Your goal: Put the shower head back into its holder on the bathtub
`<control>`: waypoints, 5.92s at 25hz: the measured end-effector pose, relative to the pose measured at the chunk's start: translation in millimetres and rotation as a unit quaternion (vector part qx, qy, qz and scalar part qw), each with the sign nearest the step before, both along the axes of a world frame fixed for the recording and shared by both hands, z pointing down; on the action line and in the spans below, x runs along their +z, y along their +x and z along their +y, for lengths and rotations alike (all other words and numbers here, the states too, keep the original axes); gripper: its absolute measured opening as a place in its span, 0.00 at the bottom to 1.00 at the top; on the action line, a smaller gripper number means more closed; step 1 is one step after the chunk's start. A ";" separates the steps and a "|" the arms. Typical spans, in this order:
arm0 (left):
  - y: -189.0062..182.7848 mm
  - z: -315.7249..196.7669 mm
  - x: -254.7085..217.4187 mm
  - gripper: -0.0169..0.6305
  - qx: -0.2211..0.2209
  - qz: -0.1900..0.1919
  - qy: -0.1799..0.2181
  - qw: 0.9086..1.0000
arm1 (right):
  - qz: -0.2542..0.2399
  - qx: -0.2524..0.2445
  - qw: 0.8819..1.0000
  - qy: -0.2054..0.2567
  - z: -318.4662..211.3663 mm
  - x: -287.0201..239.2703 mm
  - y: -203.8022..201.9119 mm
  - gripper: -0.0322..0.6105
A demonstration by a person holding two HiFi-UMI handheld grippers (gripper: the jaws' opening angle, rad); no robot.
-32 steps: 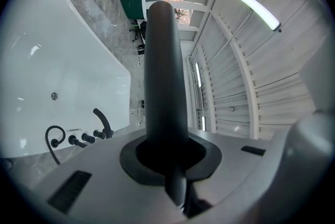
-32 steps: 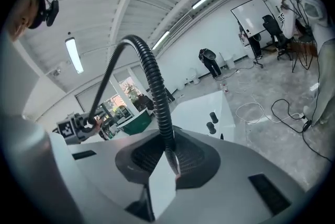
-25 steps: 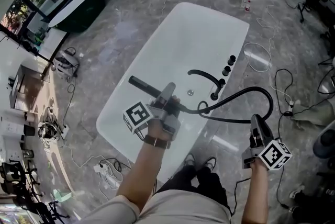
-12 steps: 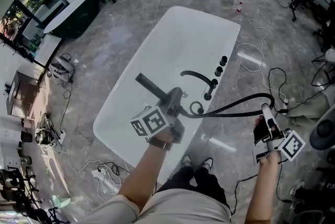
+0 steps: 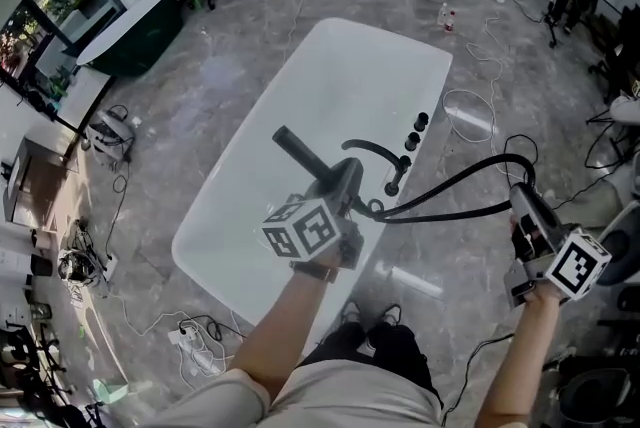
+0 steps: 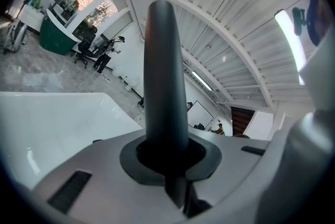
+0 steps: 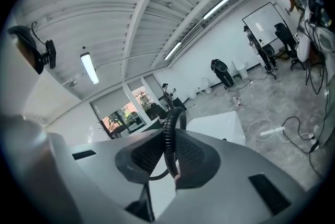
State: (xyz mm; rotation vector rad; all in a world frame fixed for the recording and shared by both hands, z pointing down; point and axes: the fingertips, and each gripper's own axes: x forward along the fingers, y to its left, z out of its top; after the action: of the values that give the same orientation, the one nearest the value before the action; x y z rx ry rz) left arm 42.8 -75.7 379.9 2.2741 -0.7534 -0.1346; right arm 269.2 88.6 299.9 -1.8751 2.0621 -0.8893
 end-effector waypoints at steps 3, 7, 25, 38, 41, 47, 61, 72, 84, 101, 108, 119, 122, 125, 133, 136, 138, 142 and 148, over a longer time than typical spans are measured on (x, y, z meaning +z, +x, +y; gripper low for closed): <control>9.3 -0.2 0.9 0.09 0.007 -0.015 0.008 1.000 | -0.055 -0.012 0.998 0.027 4.0 -11.4 -3.7 0.16; 28.6 5.3 3.1 0.09 0.012 -0.024 0.010 1.000 | -0.153 -0.032 0.983 0.092 6.9 -28.0 9.9 0.16; 30.0 -26.1 -24.9 0.09 -0.122 -0.116 0.076 0.983 | 0.286 -0.208 0.933 -0.068 -45.2 -10.9 59.7 0.16; 1.7 -29.7 -3.6 0.09 -0.117 -0.170 0.100 0.973 | 0.335 -0.172 0.924 -0.064 -69.7 27.0 37.3 0.16; 4.7 -30.0 -3.7 0.09 -0.109 -0.160 0.101 0.976 | 0.424 -0.169 0.883 -0.108 -60.1 22.0 41.9 0.16; 14.5 -32.5 -5.8 0.09 -0.100 -0.158 0.106 0.977 | 0.462 -0.175 0.862 -0.116 -62.4 18.0 31.3 0.16; -9.2 -40.6 -8.5 0.09 -0.120 -0.157 0.106 0.975 | 0.476 -0.005 0.879 0.000 -105.9 7.2 32.3 0.16; -14.0 -39.4 0.3 0.09 -0.119 -0.169 0.103 0.973 | 0.490 -0.081 0.866 -0.053 -115.8 83.7 3.2 0.16; -33.2 -44.8 -32.6 0.09 -0.147 -0.157 0.139 0.967 | 0.217 0.040 0.966 0.133 -147.0 22.1 20.3 0.16; -40.7 -53.2 -23.3 0.09 -0.145 -0.194 0.137 0.960 | 0.189 -0.136 0.972 0.028 -143.7 113.5 -29.6 0.15; -54.5 -63.0 -44.2 0.09 -0.157 -0.205 0.156 0.954 | 0.202 -0.163 0.966 -0.012 -138.4 148.8 -35.4 0.15; -32.3 -61.3 -36.6 0.09 -0.128 -0.192 0.162 0.959 | 0.399 -0.034 0.912 0.089 -151.7 49.8 -9.3 0.15; -21.1 -60.5 -49.3 0.09 -0.126 -0.178 0.174 0.960 | 0.469 -0.001 0.869 0.156 -159.6 -7.7 -12.9 0.15; -9.2 -57.7 -57.9 0.09 -0.119 -0.169 0.180 0.962 | 0.505 -0.004 0.840 0.200 -160.0 -42.1 -17.1 0.15; -19.6 -60.5 -41.9 0.09 -0.125 -0.181 0.162 0.962 | 0.555 -0.160 0.810 0.099 -165.2 58.1 -66.7 0.15; -26.9 -63.5 -38.1 0.09 -0.135 -0.187 0.158 0.960 | 0.564 -0.108 0.811 0.108 -170.9 52.1 -61.6 0.15; -28.9 -64.6 -39.3 0.09 -0.140 -0.183 0.160 0.960 | 0.582 -0.056 0.802 0.124 -174.9 26.6 -43.4 0.15; -20.7 -61.9 -39.9 0.09 -0.133 -0.179 0.164 0.961 | 0.640 -0.022 0.761 0.102 -175.0 17.3 -24.5 0.15; -21.9 -64.2 -29.7 0.09 -0.128 -0.199 0.162 0.958 | 0.535 -0.115 0.835 0.067 -170.6 83.7 -61.5 0.15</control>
State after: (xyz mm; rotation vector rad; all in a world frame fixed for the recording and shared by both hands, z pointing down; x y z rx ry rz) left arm 20.9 -139.9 350.2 2.5361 -1.3216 0.0911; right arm 207.8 -82.1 383.6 -2.3332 2.8367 0.4726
